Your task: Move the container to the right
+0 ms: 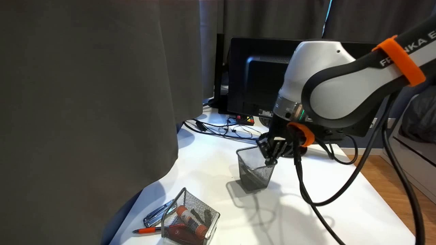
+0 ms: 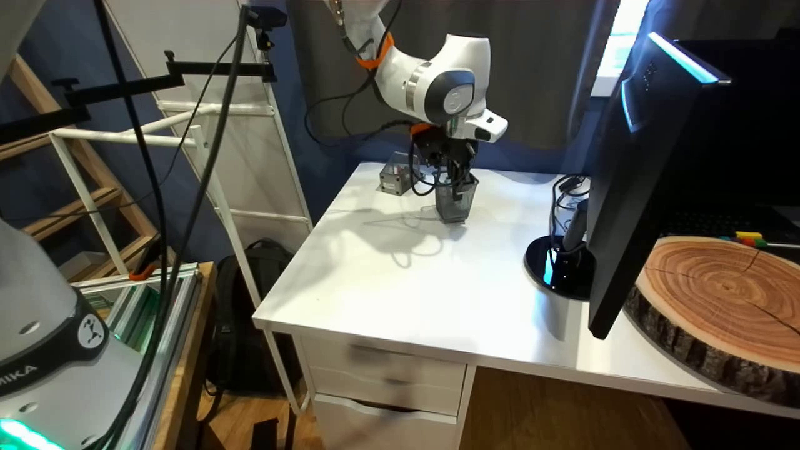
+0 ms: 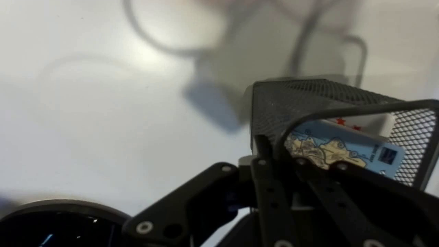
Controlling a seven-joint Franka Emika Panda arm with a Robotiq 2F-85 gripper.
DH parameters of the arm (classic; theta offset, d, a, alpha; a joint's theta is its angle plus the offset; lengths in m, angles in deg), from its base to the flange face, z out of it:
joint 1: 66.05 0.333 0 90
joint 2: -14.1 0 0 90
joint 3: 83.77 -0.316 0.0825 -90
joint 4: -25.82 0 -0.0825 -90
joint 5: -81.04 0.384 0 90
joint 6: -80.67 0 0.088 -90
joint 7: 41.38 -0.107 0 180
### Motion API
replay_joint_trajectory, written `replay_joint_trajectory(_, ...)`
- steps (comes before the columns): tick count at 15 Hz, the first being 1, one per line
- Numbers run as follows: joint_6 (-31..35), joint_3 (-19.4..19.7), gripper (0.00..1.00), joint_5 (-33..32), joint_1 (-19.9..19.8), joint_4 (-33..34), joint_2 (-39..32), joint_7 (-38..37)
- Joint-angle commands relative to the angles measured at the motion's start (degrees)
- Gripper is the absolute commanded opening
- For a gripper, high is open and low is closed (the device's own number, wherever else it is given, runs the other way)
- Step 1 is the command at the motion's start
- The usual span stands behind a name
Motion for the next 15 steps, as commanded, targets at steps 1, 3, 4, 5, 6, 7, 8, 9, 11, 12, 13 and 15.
replay_joint_trajectory(1, 3.05, 2.93, 0.01, 3.42, 0.02, -13.65, 11.79, -7.2)
replay_joint_trajectory(3, 1.02, 5.32, 0.01, 2.44, 0.62, -19.01, 16.15, -12.42)
replay_joint_trajectory(4, 1.58, 7.0, 0.01, 0.78, 1.11, -22.04, 18.07, -15.55)
replay_joint_trajectory(5, 2.57, 7.45, 0.01, 0.68, 0.52, -25.04, 19.96, -17.74)
replay_joint_trajectory(6, 3.41, 7.85, 0.01, 0.74, -0.1, -28.17, 21.93, -19.9)
replay_joint_trajectory(7, 4.17, 8.09, 0.01, 1.02, -0.71, -31.31, 24.15, -22.04)
replay_joint_trajectory(8, 1.56, 5.99, 0.05, 0.43, -1.93, -23.0, 17.85, -18.0)
replay_joint_trajectory(9, 2.21, 6.35, 0.05, 0.36, -2.37, -25.77, 19.58, -19.46)
replay_joint_trajectory(11, 2.76, 6.44, 0.05, 0.31, -2.85, -28.87, 21.82, -20.56)
replay_joint_trajectory(12, 2.84, 6.38, 0.05, 0.3, -2.86, -29.45, 22.32, -20.81)
replay_joint_trajectory(13, 2.87, 6.33, 0.05, 0.29, -2.8, -29.65, 22.51, -21.03)
replay_joint_trajectory(15, 2.74, 6.84, 0.01, -0.15, -3.27, -29.92, 22.48, -20.56)
